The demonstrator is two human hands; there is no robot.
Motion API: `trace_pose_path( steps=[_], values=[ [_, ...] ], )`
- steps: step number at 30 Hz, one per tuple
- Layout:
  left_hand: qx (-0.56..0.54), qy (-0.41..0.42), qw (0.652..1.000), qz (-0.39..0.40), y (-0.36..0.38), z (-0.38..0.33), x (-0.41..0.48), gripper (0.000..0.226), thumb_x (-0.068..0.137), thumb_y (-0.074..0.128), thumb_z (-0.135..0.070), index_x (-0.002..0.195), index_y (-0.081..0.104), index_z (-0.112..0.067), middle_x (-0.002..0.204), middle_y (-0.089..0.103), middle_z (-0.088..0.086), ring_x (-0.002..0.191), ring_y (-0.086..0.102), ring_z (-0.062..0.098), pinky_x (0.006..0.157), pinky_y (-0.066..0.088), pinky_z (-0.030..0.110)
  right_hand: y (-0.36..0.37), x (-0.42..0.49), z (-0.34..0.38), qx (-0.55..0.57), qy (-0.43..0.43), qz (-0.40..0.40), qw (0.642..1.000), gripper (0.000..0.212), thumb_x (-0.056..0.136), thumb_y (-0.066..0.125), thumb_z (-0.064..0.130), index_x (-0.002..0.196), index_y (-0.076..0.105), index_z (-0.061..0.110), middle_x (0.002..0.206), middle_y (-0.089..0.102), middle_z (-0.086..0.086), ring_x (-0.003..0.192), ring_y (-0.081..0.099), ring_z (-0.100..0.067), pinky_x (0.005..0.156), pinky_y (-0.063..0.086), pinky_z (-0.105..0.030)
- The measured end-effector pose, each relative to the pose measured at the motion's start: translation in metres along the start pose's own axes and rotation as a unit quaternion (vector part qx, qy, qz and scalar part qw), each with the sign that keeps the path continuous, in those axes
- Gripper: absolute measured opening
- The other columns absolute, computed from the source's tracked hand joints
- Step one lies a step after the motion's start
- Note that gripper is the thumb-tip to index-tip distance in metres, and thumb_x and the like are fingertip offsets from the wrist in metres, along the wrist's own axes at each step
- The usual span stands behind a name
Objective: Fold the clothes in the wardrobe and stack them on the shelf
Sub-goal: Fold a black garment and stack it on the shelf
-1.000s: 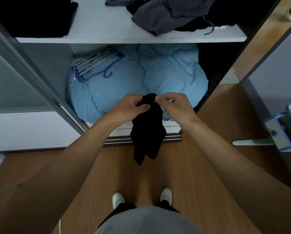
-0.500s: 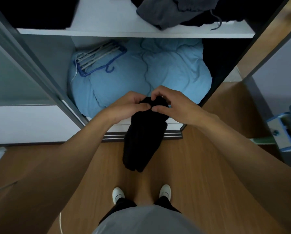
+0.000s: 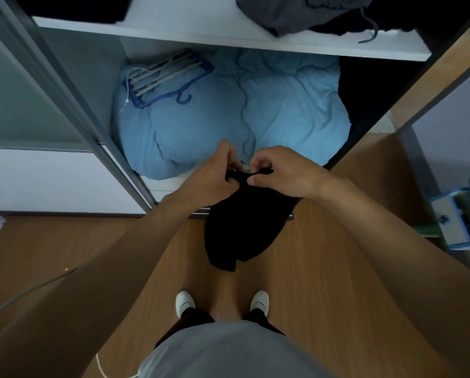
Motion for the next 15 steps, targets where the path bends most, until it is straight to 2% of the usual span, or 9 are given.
trace_pose_path(
  steps=[2,3,5,8,10,12,15],
  values=[
    [0.014,-0.011,0.999,-0.028,-0.003,0.010,-0.001,0.040,0.069,0.052,-0.002,0.083,0.031,-0.033,0.078,0.058,-0.013,0.065,0.052,-0.007,0.059,0.038,0.013,0.001,0.001,0.001,-0.027,0.005,-0.004,1.000,0.016,0.093,0.069,0.025,0.109,0.069,0.023,0.112,0.066,0.007,0.113,0.060,-0.012,0.094,0.046,-0.022],
    [0.013,-0.021,0.999,-0.041,-0.003,0.016,-0.001,0.041,0.070,0.053,0.000,0.081,0.032,-0.033,0.075,0.055,-0.012,0.062,0.049,-0.006,0.058,0.036,0.014,0.001,0.002,0.002,-0.046,0.007,-0.003,0.999,0.023,0.094,0.067,0.026,0.116,0.070,0.028,0.120,0.067,0.006,0.117,0.059,-0.013,0.100,0.046,-0.028],
    [-0.001,-0.043,0.997,-0.059,-0.004,0.029,-0.003,0.042,0.072,0.056,0.005,0.078,0.036,-0.032,0.071,0.050,-0.010,0.059,0.046,-0.004,0.057,0.035,0.015,0.002,0.003,0.003,-0.082,0.015,-0.004,0.997,0.026,0.096,0.063,0.029,0.120,0.070,0.034,0.127,0.067,0.005,0.119,0.058,-0.015,0.102,0.046,-0.038],
    [-0.015,-0.068,0.995,-0.072,-0.001,0.046,-0.011,0.035,0.074,0.057,0.011,0.076,0.043,-0.022,0.072,0.048,0.000,0.065,0.044,0.009,0.060,0.034,0.024,0.002,0.005,0.006,-0.062,0.007,-0.009,0.998,0.022,0.098,0.061,0.028,0.116,0.073,0.027,0.120,0.070,0.003,0.114,0.060,-0.015,0.100,0.047,-0.040],
    [0.001,-0.072,0.995,-0.075,0.000,0.053,-0.017,0.028,0.074,0.057,0.010,0.079,0.047,-0.015,0.075,0.052,0.003,0.070,0.046,0.016,0.059,0.034,0.018,0.004,0.006,0.009,-0.042,0.004,0.014,0.999,0.019,0.098,0.061,0.026,0.111,0.073,0.019,0.111,0.071,0.002,0.107,0.063,-0.014,0.097,0.049,-0.039],
    [-0.005,-0.061,0.995,-0.075,0.002,0.054,-0.022,0.027,0.074,0.056,0.012,0.079,0.048,-0.014,0.075,0.055,-0.001,0.071,0.049,0.015,0.058,0.034,0.012,0.012,0.006,0.009,-0.057,0.016,0.081,0.995,0.019,0.097,0.061,0.026,0.108,0.073,0.016,0.106,0.071,0.002,0.101,0.064,-0.014,0.095,0.050,-0.038],
    [-0.032,-0.045,0.995,-0.084,0.002,0.053,-0.023,0.032,0.075,0.052,0.017,0.078,0.050,-0.014,0.079,0.060,0.003,0.070,0.051,0.011,0.062,0.036,0.010,0.026,0.004,-0.001,-0.105,0.069,0.173,0.977,0.016,0.095,0.062,0.033,0.099,0.074,0.023,0.100,0.071,0.006,0.094,0.064,-0.011,0.088,0.053,-0.034]
  ],
)
Point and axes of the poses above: each hand's wrist, its own x-axis towards the middle knuckle, its own y-axis out of the palm, z = x × y, the point moved 8 cm from there along x, towards the middle knuckle
